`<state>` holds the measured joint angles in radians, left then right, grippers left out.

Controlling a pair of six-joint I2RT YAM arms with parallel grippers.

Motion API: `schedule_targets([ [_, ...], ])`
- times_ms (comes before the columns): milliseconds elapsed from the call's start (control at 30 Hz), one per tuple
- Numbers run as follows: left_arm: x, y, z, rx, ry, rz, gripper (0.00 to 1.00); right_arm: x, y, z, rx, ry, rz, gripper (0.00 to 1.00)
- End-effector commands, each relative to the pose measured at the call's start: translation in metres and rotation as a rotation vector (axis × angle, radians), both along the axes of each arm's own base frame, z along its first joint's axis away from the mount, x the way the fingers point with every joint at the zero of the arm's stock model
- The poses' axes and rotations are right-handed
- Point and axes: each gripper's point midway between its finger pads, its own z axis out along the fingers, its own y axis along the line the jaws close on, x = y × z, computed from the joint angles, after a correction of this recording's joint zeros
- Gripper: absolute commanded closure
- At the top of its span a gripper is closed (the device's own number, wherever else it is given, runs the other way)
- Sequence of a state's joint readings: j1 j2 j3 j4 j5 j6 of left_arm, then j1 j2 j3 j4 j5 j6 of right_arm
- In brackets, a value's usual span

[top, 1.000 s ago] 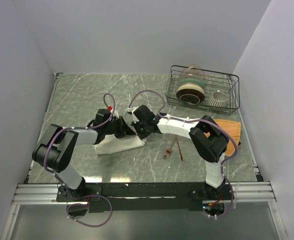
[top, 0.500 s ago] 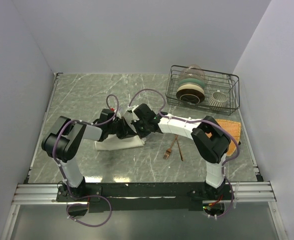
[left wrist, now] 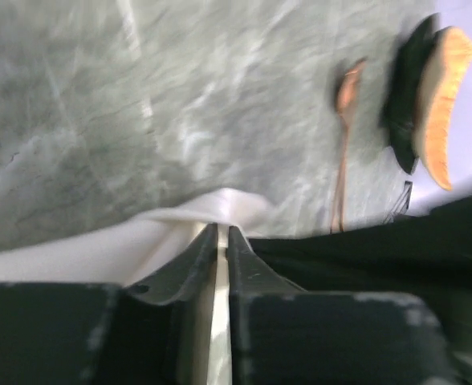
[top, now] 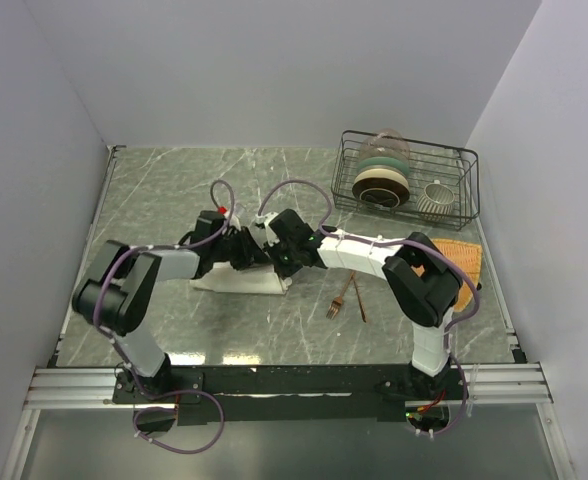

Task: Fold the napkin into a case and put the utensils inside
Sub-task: Stuff the top corner of the smaller-rectangle-folded napkin into the folded napkin.

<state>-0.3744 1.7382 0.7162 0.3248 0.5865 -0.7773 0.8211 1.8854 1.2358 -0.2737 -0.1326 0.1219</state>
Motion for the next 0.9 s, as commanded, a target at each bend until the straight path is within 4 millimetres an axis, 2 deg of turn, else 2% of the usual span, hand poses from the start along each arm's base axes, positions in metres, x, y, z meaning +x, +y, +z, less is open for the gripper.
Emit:
schedule_targets([
  [0,0.006,0.003,0.057,-0.053,-0.189,-0.044,0.77,0.002,0.002,-0.008,-0.016,0.016,-0.012,1.0],
  [33,0.004,0.005,0.061,-0.056,-0.209,-0.055,0.66,0.003,0.002,-0.007,-0.011,0.018,-0.018,1.0],
  [67,0.001,0.006,0.071,-0.067,-0.238,-0.065,0.64,0.002,0.002,-0.008,-0.012,0.02,-0.021,1.0],
  [167,-0.013,0.008,0.077,-0.096,-0.249,-0.088,0.6,0.004,0.0,-0.007,-0.006,0.028,-0.037,1.0],
  [300,-0.027,0.016,0.059,-0.081,-0.216,-0.1,0.59,0.003,-0.001,-0.009,0.005,0.054,-0.048,1.0],
  [400,-0.037,0.014,0.056,-0.102,-0.246,-0.159,0.54,0.003,0.001,-0.008,0.019,0.068,-0.049,1.0],
  [533,-0.035,0.018,0.052,-0.027,-0.353,-0.232,0.52,0.005,0.003,-0.007,0.031,0.087,-0.051,1.0],
  [600,-0.025,0.029,0.058,0.014,-0.452,-0.247,0.52,0.007,0.002,-0.007,0.032,0.09,-0.055,1.0],
  [633,-0.029,0.03,0.065,-0.014,-0.492,-0.288,0.52,0.007,0.002,-0.005,0.037,0.092,-0.055,1.0],
  [700,-0.024,0.041,0.077,0.028,-0.623,-0.322,0.51,0.007,0.002,-0.006,0.034,0.096,-0.052,1.0],
  [867,-0.04,0.039,0.09,-0.014,-0.742,-0.455,0.51,0.006,0.002,-0.007,0.051,0.126,-0.059,1.0],
])
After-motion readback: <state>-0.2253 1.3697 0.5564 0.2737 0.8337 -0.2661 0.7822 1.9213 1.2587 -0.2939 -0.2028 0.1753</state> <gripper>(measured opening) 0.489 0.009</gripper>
